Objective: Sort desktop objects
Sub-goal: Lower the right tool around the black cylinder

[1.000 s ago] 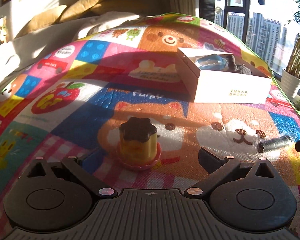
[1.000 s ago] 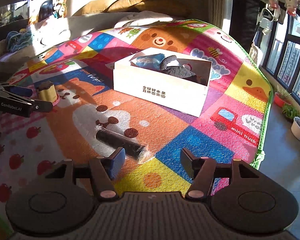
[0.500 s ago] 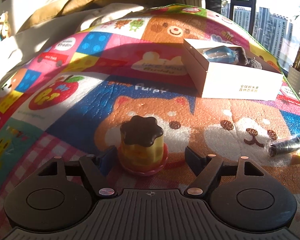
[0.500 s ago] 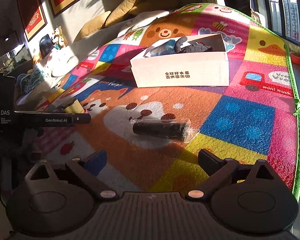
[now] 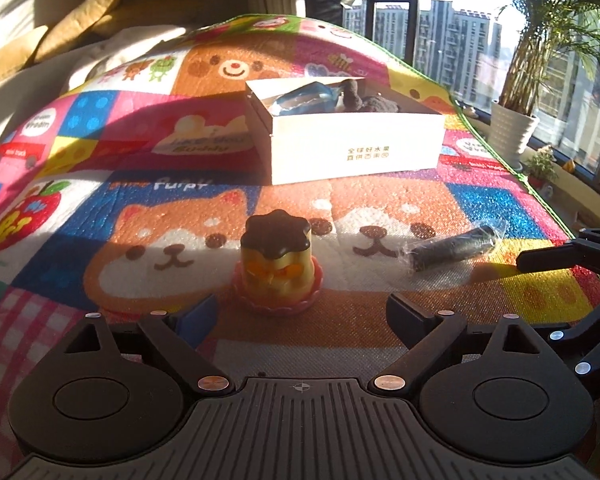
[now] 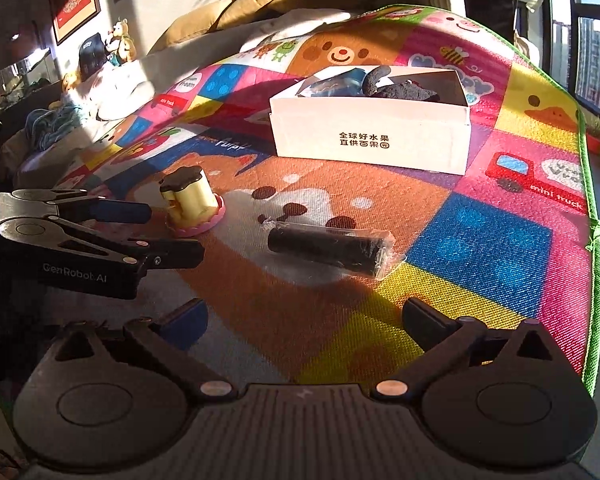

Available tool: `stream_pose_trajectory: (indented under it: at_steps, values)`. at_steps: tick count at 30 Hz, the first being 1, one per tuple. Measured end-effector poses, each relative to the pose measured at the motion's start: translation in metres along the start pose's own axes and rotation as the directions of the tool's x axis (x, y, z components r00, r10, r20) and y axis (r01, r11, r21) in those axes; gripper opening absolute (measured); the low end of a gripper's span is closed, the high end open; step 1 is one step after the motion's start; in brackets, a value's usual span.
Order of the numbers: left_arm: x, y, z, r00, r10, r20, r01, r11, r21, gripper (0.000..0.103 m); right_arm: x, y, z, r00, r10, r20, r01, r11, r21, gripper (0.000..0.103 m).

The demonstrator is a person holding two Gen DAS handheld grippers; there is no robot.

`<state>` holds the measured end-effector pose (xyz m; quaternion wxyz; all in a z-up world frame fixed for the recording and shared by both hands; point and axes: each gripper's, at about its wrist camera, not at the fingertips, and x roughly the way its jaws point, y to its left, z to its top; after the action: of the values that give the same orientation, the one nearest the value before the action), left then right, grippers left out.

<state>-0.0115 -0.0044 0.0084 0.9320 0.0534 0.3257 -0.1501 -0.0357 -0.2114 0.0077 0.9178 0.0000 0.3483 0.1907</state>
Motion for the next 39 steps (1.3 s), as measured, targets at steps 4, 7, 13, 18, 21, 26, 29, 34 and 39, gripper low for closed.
stream_pose_trajectory:
  at_steps: [4, 7, 13, 18, 21, 26, 29, 34, 39]
  values:
    - [-0.004, 0.011, -0.004, 0.996, 0.088, -0.013, -0.088, 0.996, -0.013, 0.1, 0.0, 0.005, 0.0, 0.999, -0.012, -0.03, 0.011, 0.999, -0.033, 0.103]
    - [-0.006, 0.024, -0.005, 0.992, 0.122, -0.017, -0.123, 0.99, -0.073, 0.102, 0.002, 0.012, -0.001, 0.998, -0.039, -0.045, 0.035, 0.995, -0.09, 0.103]
    - [-0.006, 0.041, -0.008, 0.989, 0.142, -0.034, -0.146, 0.971, -0.187, 0.103, -0.007, 0.004, 0.005, 0.997, -0.067, -0.03, 0.064, 0.995, -0.082, 0.103]
    - [-0.009, 0.034, -0.01, 0.995, 0.096, -0.009, -0.096, 0.984, -0.149, 0.103, -0.002, -0.01, 0.019, 0.98, -0.201, -0.01, 0.199, 0.974, -0.107, 0.102]
    - [-0.01, 0.029, -0.01, 0.996, 0.086, 0.005, -0.085, 0.989, -0.124, 0.103, 0.007, -0.016, 0.025, 0.962, -0.273, 0.007, 0.272, 0.952, -0.144, 0.1]
    - [-0.009, 0.029, -0.01, 0.995, 0.095, -0.004, -0.095, 0.987, -0.133, 0.103, 0.011, -0.016, 0.031, 0.908, -0.405, 0.104, 0.417, 0.894, -0.161, 0.1]
    - [-0.007, 0.033, -0.01, 0.995, 0.095, -0.018, -0.097, 0.983, -0.154, 0.103, 0.003, -0.017, 0.037, 0.951, -0.295, 0.095, 0.303, 0.95, -0.074, 0.1]
    - [-0.008, 0.033, -0.011, 0.996, 0.094, -0.015, -0.095, 0.983, -0.156, 0.103, 0.015, 0.005, 0.036, 0.982, -0.176, 0.071, 0.183, 0.977, -0.109, 0.1]
    - [-0.008, 0.033, -0.011, 0.996, 0.09, -0.012, -0.091, 0.983, -0.16, 0.103, 0.039, 0.008, 0.041, 0.99, -0.141, 0.011, 0.142, 0.982, -0.125, 0.101]
